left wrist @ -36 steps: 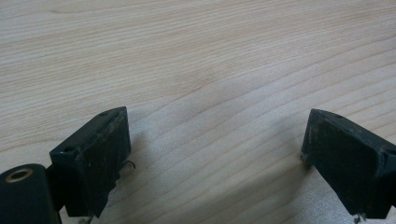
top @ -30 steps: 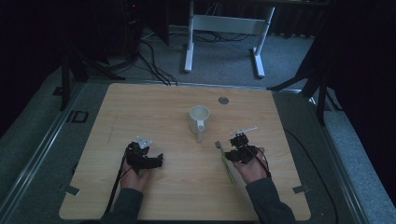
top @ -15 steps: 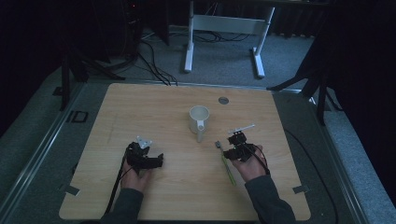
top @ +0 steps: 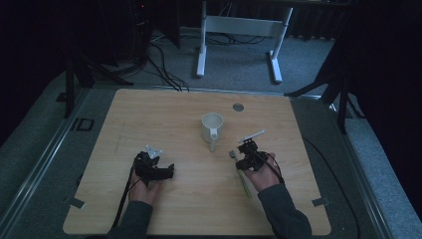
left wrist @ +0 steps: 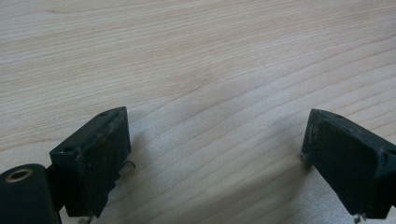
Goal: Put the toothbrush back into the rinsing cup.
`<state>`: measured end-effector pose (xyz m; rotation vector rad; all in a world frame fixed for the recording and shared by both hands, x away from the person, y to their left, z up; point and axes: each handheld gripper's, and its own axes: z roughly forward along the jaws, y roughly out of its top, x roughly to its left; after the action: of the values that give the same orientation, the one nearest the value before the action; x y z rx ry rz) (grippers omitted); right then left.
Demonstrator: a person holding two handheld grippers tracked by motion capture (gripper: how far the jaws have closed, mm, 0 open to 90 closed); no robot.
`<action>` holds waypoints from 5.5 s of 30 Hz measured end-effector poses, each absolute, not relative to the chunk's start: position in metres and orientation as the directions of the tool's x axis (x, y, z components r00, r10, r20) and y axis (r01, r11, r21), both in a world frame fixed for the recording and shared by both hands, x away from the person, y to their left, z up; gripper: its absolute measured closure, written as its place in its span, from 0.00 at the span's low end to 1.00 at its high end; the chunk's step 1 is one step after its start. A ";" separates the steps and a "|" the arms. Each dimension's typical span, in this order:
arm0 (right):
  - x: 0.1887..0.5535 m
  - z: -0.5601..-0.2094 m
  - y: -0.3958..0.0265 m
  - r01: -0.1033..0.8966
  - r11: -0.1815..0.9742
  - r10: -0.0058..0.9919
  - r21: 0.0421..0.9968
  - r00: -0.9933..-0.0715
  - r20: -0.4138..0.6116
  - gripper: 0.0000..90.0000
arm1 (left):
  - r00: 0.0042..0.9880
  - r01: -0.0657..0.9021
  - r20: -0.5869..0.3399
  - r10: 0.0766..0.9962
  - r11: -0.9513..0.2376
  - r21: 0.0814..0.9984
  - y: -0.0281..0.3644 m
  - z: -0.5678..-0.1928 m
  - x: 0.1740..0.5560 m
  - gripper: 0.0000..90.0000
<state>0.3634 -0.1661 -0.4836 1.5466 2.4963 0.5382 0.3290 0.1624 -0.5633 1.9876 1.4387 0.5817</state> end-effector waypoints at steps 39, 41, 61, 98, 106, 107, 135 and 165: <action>0.380 -0.490 -0.155 0.860 0.454 0.878 0.233 -0.476 0.044 0.85 | 0.311 0.682 -0.006 0.950 -0.219 0.698 0.161 -0.563 0.329 0.09; 0.381 -0.491 -0.154 0.860 0.458 0.877 0.224 -0.478 0.042 0.85 | 0.311 0.682 -0.006 0.950 -0.219 0.698 0.161 -0.563 0.329 0.09; 0.389 -0.501 -0.154 0.875 0.454 0.882 0.170 -0.468 0.051 0.85 | 0.311 0.682 -0.006 0.950 -0.219 0.698 0.161 -0.563 0.329 0.09; 0.394 -0.517 -0.149 0.876 0.474 0.878 0.094 -0.478 0.028 0.89 | 0.312 0.682 -0.006 0.950 -0.219 0.698 0.161 -0.563 0.329 0.09; 0.393 -0.511 -0.149 0.872 0.477 0.877 0.111 -0.481 0.015 0.91 | 0.311 0.682 -0.006 0.950 -0.218 0.698 0.161 -0.564 0.329 0.09; 0.392 -0.510 -0.149 0.871 0.477 0.876 0.115 -0.482 0.014 0.91 | 0.312 0.681 -0.006 0.950 -0.219 0.698 0.161 -0.564 0.329 0.09; 0.395 -0.479 -0.162 0.867 0.418 0.895 0.272 -0.444 0.040 0.91 | 0.310 0.681 -0.007 0.951 -0.217 0.699 0.161 -0.564 0.329 0.09; 0.391 -0.459 -0.167 0.799 0.375 0.900 0.470 -0.436 0.023 0.91 | 0.311 0.682 -0.006 0.950 -0.219 0.698 0.161 -0.563 0.329 0.09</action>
<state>0.3906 -0.1667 -0.4586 1.5131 2.3991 0.6177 0.3288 0.1612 -0.5635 1.9820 1.4405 0.5791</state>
